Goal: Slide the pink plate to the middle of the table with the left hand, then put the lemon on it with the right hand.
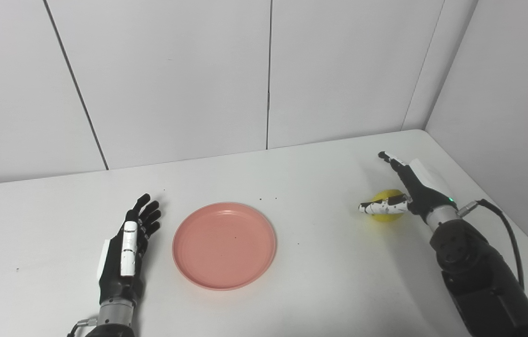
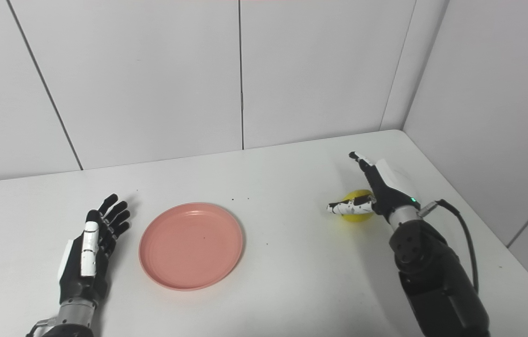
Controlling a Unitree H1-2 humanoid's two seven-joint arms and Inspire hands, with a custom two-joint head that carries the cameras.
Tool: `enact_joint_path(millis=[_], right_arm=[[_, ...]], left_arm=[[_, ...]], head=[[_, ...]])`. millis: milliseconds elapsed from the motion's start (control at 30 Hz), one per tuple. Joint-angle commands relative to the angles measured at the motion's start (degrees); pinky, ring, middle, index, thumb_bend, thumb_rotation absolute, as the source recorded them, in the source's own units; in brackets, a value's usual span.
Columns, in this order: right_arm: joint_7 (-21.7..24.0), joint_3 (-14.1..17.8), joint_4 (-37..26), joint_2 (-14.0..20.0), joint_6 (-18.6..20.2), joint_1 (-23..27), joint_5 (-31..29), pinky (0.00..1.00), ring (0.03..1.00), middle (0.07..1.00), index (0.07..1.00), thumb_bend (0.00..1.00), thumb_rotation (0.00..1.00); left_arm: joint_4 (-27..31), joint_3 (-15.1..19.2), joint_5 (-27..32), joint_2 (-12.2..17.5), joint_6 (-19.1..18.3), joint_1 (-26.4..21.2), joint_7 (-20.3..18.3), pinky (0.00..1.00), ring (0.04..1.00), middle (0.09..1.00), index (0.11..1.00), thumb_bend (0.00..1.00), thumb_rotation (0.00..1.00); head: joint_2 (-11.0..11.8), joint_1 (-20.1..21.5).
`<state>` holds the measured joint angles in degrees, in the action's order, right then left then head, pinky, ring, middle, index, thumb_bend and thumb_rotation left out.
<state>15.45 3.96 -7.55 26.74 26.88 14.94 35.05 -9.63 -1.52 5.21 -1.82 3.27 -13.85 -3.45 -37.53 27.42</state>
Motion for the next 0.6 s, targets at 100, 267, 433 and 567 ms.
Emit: enact_joint_path(millis=[100, 267, 433, 567], right_arm=[[4.22, 1.67, -0.38, 0.74, 0.02, 2.05, 3.94, 0.79, 0.892, 0.912, 0.895, 1.00, 0.20], [10.63, 4.32, -0.31, -1.56, 0.04, 2.50, 9.25, 0.79, 0.903, 0.923, 0.899, 0.99, 0.19], [15.03, 6.22, 0.34, -3.25, 0.03, 2.96, 11.80, 0.81, 0.927, 0.939, 0.906, 0.96, 0.14], [16.40, 6.14, 1.10, -3.01, 0.03, 2.90, 12.71, 0.80, 0.917, 0.938, 0.907, 0.95, 0.11]], left_arm=[[-0.02, 0.28, 0.89, -0.09, 1.19, -1.05, -0.82, 0.90, 0.889, 0.880, 0.868, 0.59, 1.00], [0.03, 0.11, 0.47, 0.06, 1.32, -1.06, -0.61, 0.90, 0.890, 0.881, 0.870, 0.58, 1.00], [0.68, 0.23, 1.01, -0.15, 0.59, -0.94, -0.67, 0.90, 0.889, 0.879, 0.868, 0.58, 1.00], [0.64, 0.21, 1.06, -0.11, 0.83, -0.94, -0.80, 0.90, 0.891, 0.881, 0.869, 0.58, 1.00]], head=[[0.00, -0.27], [-0.16, -0.31], [-0.42, -0.35], [-0.48, -0.30]])
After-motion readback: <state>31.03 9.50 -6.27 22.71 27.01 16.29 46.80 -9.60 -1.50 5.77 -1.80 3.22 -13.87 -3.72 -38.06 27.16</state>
